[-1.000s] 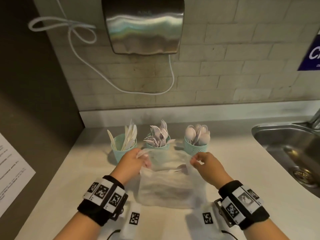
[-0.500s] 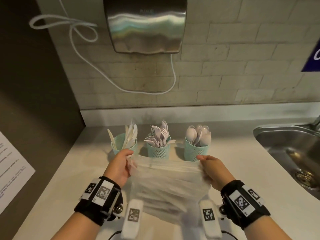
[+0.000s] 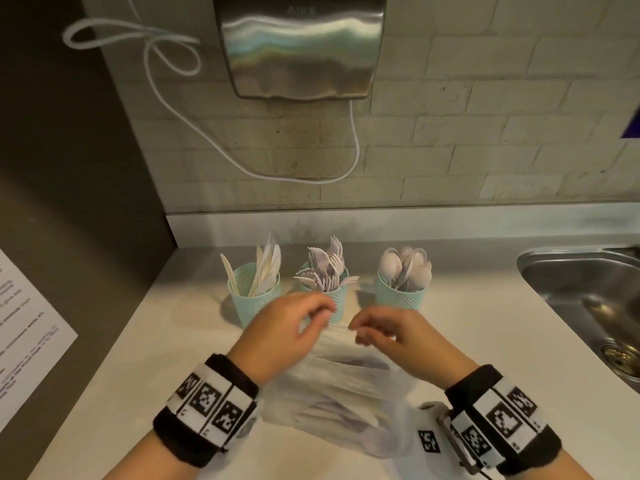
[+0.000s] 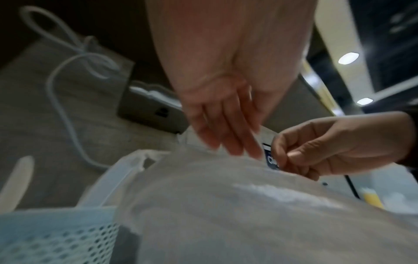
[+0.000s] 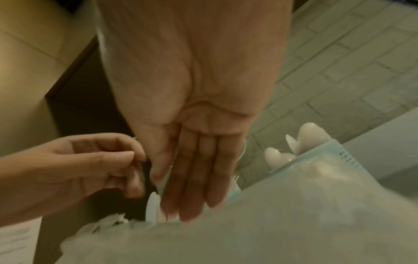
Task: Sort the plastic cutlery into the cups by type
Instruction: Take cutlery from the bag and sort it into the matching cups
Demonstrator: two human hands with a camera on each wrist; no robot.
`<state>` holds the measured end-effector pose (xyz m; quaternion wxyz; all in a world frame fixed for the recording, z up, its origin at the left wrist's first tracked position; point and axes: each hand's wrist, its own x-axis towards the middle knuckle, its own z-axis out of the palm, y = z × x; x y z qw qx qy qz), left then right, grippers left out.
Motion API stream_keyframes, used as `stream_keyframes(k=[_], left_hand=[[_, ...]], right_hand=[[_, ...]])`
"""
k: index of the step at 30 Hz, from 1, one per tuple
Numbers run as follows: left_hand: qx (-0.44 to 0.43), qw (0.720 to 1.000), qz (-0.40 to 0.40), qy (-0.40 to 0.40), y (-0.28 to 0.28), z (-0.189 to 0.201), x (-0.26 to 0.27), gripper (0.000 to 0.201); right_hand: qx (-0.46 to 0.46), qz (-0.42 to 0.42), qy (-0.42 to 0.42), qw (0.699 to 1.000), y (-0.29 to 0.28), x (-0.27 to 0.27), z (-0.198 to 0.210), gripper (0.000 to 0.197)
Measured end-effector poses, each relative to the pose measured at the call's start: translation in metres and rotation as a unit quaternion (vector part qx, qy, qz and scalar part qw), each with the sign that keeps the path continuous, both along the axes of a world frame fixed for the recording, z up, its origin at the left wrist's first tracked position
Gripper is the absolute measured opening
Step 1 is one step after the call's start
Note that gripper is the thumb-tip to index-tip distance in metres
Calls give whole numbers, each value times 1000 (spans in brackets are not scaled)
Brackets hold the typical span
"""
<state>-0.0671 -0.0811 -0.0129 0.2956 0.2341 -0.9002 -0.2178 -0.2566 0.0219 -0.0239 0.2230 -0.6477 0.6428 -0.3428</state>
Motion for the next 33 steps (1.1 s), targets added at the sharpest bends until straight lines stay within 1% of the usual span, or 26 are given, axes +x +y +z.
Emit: stream_keyframes(k=[1, 2, 3, 4, 5, 6, 7, 8, 9, 11, 13, 14, 15, 16, 17, 19, 20, 21, 22, 24, 25, 27, 29, 31, 32, 33], left_hand=[[-24, 994, -12, -102, 2, 1, -5, 19], [-62, 978, -3, -199, 2, 0, -8, 20], [-103, 952, 17, -289, 3, 1, -9, 22], [-130, 924, 29, -359, 2, 1, -9, 22], [-142, 901, 29, -408, 1, 0, -8, 22], [-144, 886, 21, -441, 0, 0, -5, 23], [-143, 877, 6, -458, 0, 2, -3, 25], [-153, 880, -25, -449, 0, 0, 0, 25], [-169, 894, -67, -409, 1, -2, 2, 24], [-156, 922, -139, -326, 5, -5, 0, 17], [-129, 928, -158, -313, 13, -6, -3, 10], [-122, 922, -156, -332, 17, -8, -5, 11], [-127, 913, -156, -355, 20, -9, -6, 14], [-149, 895, -152, -391, 20, -12, -7, 19], [-176, 872, -136, -437, 20, -15, -7, 23], [-227, 818, -72, -524, 17, -20, -4, 26], [-237, 797, -29, -555, 14, -23, -2, 29], [-233, 787, 16, -571, 12, -24, 1, 36], [-219, 785, 53, -576, 8, -26, 3, 48], [-205, 799, 88, -558, 5, -27, 4, 70], [-207, 809, 94, -542, 3, -26, 4, 76], [-205, 826, 102, -516, 2, -25, 3, 83], [-193, 836, 105, -502, 1, -20, 5, 88], [-186, 845, 94, -492, 1, -15, 8, 87], [-196, 851, 77, -481, 1, -15, 8, 83], [-205, 863, 47, -459, 2, -15, 9, 78]], right_hand=[[58, 29, 42, 997, -1, 3, -3, 16], [102, 38, 82, 991, -2, 4, -7, 18], [134, 34, 112, 984, -2, 4, -9, 20], [161, 28, 137, 977, -1, 3, -11, 23], [181, 25, 166, 969, 0, 3, -11, 25], [196, 32, 195, 960, 2, 2, -10, 26], [210, 46, 221, 951, 4, 1, -9, 26], [221, 57, 238, 944, 5, 1, -8, 25], [232, 63, 246, 939, 6, 1, -7, 23], [223, 62, 251, 940, 5, 3, -8, 20], [180, 64, 219, 957, 3, 5, -8, 21], [167, 77, 192, 964, 2, 7, -8, 20], [161, 97, 171, 967, 2, 10, -6, 19], [169, 116, 164, 965, 2, 13, -7, 18], [181, 124, 165, 962, 3, 16, -8, 18], [205, 106, 210, 950, 5, 18, -12, 15], [216, 92, 244, 941, 7, 17, -12, 18], [235, 79, 272, 930, 8, 16, -11, 22], [256, 67, 288, 920, 8, 14, -10, 25], [278, 43, 296, 913, 8, 11, -4, 31], [274, 33, 306, 911, 6, 9, -2, 37], [260, 12, 324, 909, 2, 4, -1, 57], [243, 4, 321, 915, -2, -1, -2, 74], [217, 15, 323, 921, -1, -2, -2, 78], [197, 24, 319, 927, 0, 0, -3, 73], [175, 32, 309, 934, 2, 3, -4, 67]])
